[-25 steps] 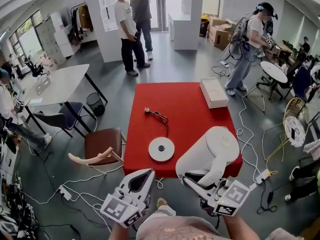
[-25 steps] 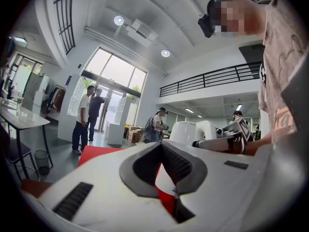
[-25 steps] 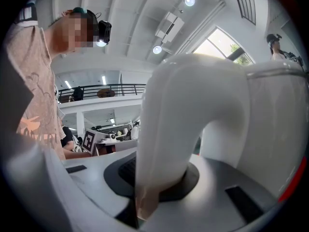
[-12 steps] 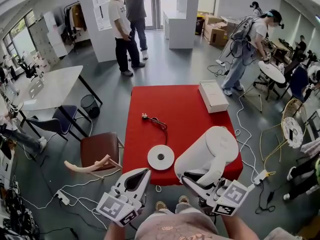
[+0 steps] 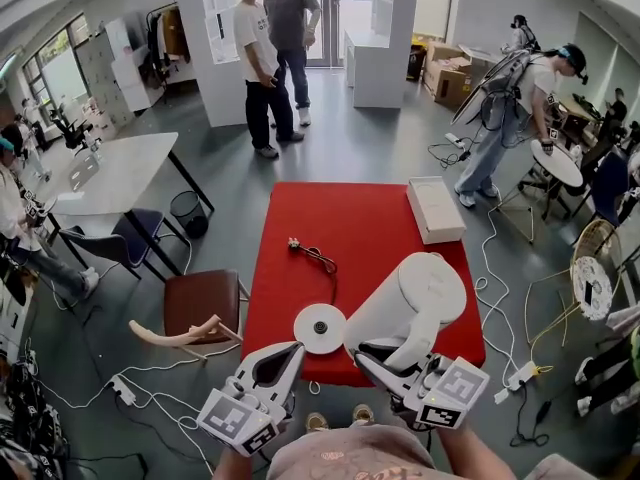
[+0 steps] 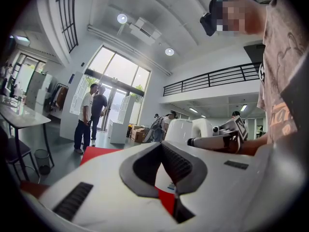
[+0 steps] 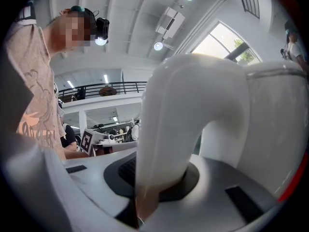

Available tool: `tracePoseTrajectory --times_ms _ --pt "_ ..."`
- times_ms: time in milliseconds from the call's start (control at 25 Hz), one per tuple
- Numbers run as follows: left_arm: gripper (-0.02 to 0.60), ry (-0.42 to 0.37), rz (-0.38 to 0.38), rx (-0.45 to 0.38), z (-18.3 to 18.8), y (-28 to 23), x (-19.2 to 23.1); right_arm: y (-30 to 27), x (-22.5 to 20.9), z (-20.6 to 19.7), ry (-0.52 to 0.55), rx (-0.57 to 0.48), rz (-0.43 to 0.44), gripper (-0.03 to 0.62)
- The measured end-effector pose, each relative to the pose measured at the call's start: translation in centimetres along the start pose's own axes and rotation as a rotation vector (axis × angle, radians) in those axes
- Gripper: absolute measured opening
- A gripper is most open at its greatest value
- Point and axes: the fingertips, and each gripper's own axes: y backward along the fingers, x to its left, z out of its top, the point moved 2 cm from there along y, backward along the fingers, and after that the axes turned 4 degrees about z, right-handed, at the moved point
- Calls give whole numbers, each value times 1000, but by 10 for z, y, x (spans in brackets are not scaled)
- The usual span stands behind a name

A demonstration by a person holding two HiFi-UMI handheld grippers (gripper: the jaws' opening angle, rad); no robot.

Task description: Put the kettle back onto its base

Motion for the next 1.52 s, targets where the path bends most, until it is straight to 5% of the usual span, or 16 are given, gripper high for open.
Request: tracePoseTrajectory --times_ms 520,1520 --pt "-2 16 77 1 -7 7 7 -84 -43 13 31 49 150 72" --pt "-2 34 204 20 -9 38 38 -149 -48 -78 5 215 238 72"
